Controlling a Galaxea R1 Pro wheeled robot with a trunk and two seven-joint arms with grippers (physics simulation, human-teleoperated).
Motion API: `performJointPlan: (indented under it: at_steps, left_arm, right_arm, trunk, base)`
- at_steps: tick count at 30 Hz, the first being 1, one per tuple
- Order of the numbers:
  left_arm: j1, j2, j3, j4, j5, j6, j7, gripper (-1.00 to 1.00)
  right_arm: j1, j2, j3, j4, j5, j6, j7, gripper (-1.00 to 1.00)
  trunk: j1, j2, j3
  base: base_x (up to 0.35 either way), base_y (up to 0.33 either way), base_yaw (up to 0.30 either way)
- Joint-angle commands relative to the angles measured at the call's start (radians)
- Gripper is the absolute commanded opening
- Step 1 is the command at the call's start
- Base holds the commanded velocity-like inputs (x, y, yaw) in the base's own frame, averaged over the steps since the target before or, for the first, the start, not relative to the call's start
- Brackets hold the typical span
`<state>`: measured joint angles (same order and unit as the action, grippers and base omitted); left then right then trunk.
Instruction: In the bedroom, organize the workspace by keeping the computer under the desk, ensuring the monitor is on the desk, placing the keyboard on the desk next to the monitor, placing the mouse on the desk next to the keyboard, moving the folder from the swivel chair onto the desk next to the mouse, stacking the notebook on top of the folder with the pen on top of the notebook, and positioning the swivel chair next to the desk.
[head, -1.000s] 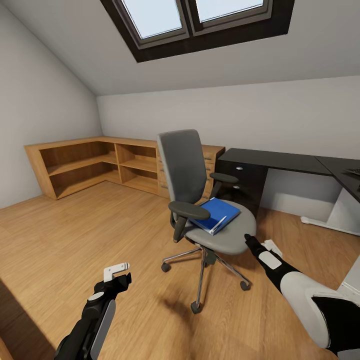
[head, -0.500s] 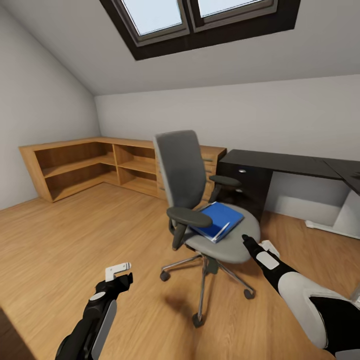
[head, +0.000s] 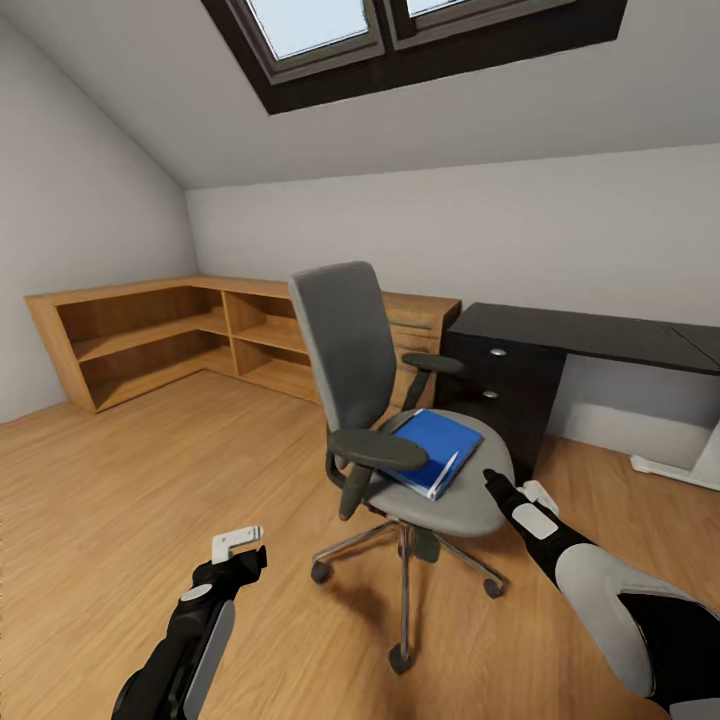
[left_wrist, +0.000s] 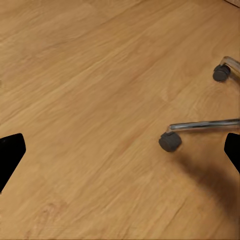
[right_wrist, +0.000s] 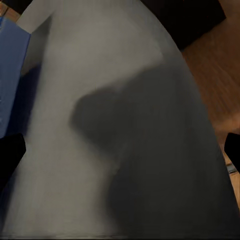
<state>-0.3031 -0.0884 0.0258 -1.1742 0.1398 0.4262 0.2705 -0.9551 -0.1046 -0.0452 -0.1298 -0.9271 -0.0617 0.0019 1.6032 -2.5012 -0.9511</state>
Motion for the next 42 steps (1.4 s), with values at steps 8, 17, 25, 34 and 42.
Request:
performJointPlan:
  at_steps: [8,17,25,34,42]
  left_arm:
    - [-0.001,-0.001,0.000,0.000,0.010,0.004,0.006,1.00]
    - [-0.001,-0.001,-0.001,0.001,0.010,0.005,0.006,1.00]
    - [-0.001,-0.001,-0.001,0.008,0.010,0.005,0.009,1.00]
    - [-0.001,-0.001,-0.008,0.010,0.010,0.005,0.009,1.00]
    - [-0.001,-0.001,-0.009,0.014,0.010,0.005,0.010,1.00]
  right_arm:
    - [-0.001,-0.001,-0.004,-0.003,-0.004,-0.001,0.003,1.00]
    - [-0.001,0.001,-0.003,-0.002,-0.004,-0.001,0.003,1.00]
    - [0.002,0.061,-0.001,0.001,-0.001,-0.001,0.003,1.00]
    - [0.009,0.119,0.003,0.002,0.039,-0.001,0.060,1.00]
    - [0.013,0.123,0.004,0.005,0.046,0.003,0.135,1.00]
  trunk:
    - [0.000,0.000,-0.001]
    - [0.000,0.000,-0.001]
    - [0.000,0.000,-0.001]
    - [0.000,0.000,-0.001]
    - [0.000,0.000,-0.001]
  base:
    - [-0.175,-0.002,0.036]
    - [-0.332,-0.065,0.000]
    - [-0.181,-0.081,0.000]
    - [-0.003,-0.002,0.000]
    - [0.000,0.000,0.000]
